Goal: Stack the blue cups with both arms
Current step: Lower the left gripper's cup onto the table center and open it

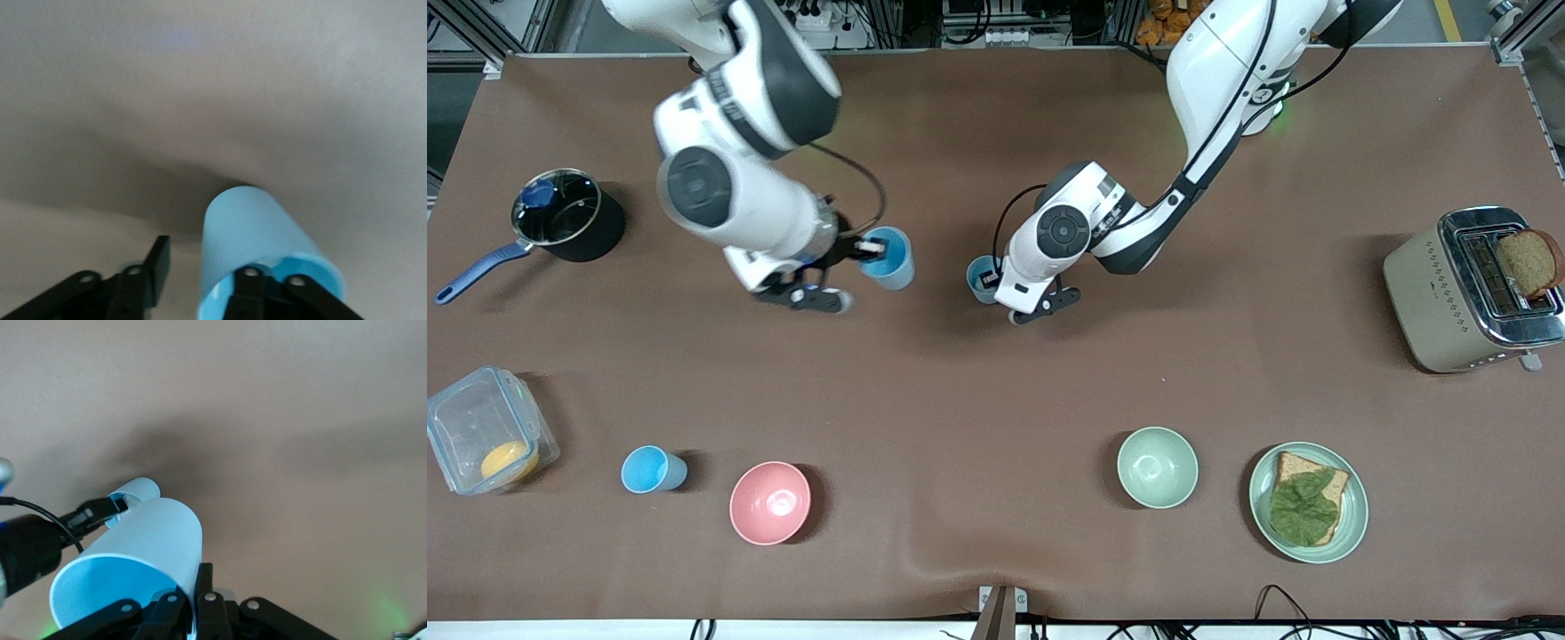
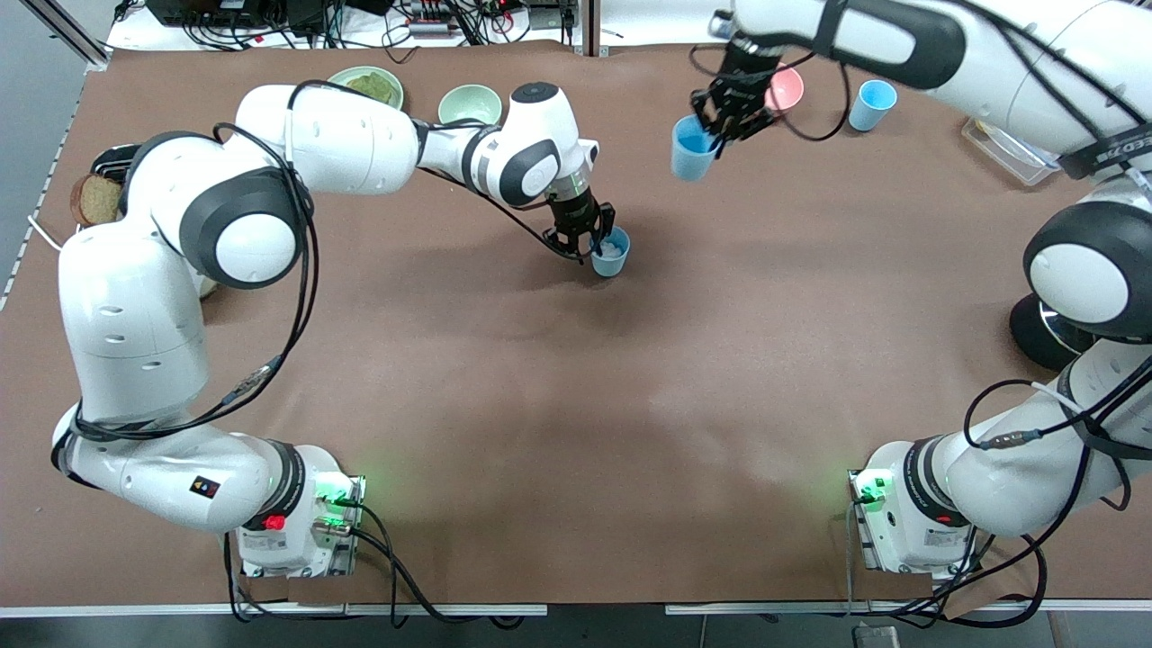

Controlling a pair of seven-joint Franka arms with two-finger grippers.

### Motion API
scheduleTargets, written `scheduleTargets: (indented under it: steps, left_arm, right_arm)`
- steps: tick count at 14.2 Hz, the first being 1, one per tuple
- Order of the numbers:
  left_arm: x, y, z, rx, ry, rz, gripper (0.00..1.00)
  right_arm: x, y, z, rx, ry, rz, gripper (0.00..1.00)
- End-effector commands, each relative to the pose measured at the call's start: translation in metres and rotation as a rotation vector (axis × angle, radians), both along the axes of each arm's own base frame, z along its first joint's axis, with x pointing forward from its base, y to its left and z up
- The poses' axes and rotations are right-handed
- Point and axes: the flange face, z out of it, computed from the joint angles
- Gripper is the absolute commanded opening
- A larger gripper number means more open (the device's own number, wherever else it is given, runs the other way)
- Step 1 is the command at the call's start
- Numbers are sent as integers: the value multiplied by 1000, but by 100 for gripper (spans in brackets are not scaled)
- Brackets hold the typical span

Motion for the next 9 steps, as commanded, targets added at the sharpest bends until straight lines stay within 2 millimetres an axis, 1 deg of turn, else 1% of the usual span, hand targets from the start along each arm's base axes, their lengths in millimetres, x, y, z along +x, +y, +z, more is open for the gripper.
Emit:
scheduleTargets:
  steps: [1,2,3,4,5,6,7,8,9]
  left_arm:
    - [5,6,67,34,-32,82,100]
    - [5,11,92,50,-37,95,100]
    - [10,22,118,61,-47,103,100]
    - [9,30,141,74,-55,100,100]
    - [6,34,164,82,-67,92,100]
    - [12,49,184,92,-81,103,100]
    - [22,70,203,96,-97,124,100]
    - [33,92,220,92,-122,112,100]
    - [48,119,233,84,-151,64,100]
  right_arm:
    - [-9,-11,-8,0,-5,-34,0]
    - [-9,-9,-8,-1,-5,-32,0]
    - [-9,-8,-11,-1,-3,-32,0]
    - [-14,3,-14,-2,-5,-21,0]
    - [-22,21,-15,-2,-19,-26,0]
    - [-26,35,-20,-7,-32,-57,0]
    - [-32,50,-27,-8,-40,-62,0]
    - [-37,62,-35,-14,-41,-60,0]
    - [-44,75,-46,-25,-38,-51,0]
